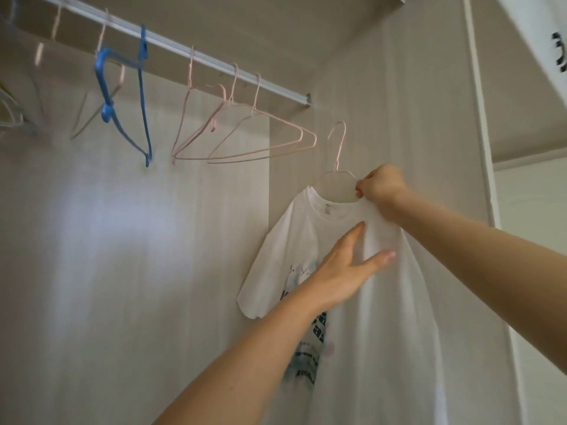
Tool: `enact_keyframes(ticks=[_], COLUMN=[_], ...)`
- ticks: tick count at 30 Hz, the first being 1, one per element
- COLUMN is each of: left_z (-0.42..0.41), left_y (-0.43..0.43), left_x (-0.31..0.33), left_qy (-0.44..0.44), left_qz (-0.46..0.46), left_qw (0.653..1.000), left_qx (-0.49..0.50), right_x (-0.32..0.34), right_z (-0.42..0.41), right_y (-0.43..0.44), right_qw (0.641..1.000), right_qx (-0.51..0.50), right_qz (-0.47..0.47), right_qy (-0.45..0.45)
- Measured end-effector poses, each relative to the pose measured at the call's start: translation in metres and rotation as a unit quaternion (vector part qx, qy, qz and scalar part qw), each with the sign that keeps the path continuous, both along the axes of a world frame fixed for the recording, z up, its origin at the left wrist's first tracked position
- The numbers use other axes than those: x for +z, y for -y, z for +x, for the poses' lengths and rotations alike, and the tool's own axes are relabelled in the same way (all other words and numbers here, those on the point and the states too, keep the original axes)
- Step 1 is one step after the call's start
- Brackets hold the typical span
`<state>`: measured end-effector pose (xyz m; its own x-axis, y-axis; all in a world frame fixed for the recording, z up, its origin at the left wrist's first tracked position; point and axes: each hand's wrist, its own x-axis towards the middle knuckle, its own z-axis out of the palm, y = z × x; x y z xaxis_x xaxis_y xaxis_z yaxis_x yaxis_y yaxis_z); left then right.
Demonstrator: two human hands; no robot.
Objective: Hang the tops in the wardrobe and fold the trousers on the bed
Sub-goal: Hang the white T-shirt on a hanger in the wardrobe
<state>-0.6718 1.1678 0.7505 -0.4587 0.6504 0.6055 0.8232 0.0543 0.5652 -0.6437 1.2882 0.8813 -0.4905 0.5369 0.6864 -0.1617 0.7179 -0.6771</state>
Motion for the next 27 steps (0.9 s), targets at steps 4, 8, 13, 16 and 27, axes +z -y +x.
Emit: enact_keyframes(ticks=[4, 8, 13, 16, 27], left_z=[-0.007, -0.027, -0.066, -0.090, -0.153], left_y=[-0.021, -0.040, -0.039, -0.032, -0.010], left_x=[0.009, 0.016, 0.030, 0.049, 0.112], left_qy=[-0.049, -0.142, -0.257, -0.271, -0.302], left_qz=[-0.012, 0.000, 0.035, 0.057, 0.100], left_qw=[0.992, 0.958, 0.901, 0.891, 0.884], left_qx=[0.114, 0.248, 0.349, 0.361, 0.343], right_x=[0.021, 0.041, 0.065, 0.086, 0.145], right_z=[-0.027, -0.048, -0.070, -0.084, -0.129], right_y=[0.008, 0.011, 0.011, 0.015, 0.025], right_qw=[1.000, 0.999, 0.997, 0.995, 0.989], right_qx=[-0.002, 0.007, 0.014, 0.026, 0.027], right_qz=[0.003, -0.015, -0.004, 0.013, 0.092], right_qy=[-0.028, -0.051, -0.081, -0.096, -0.116])
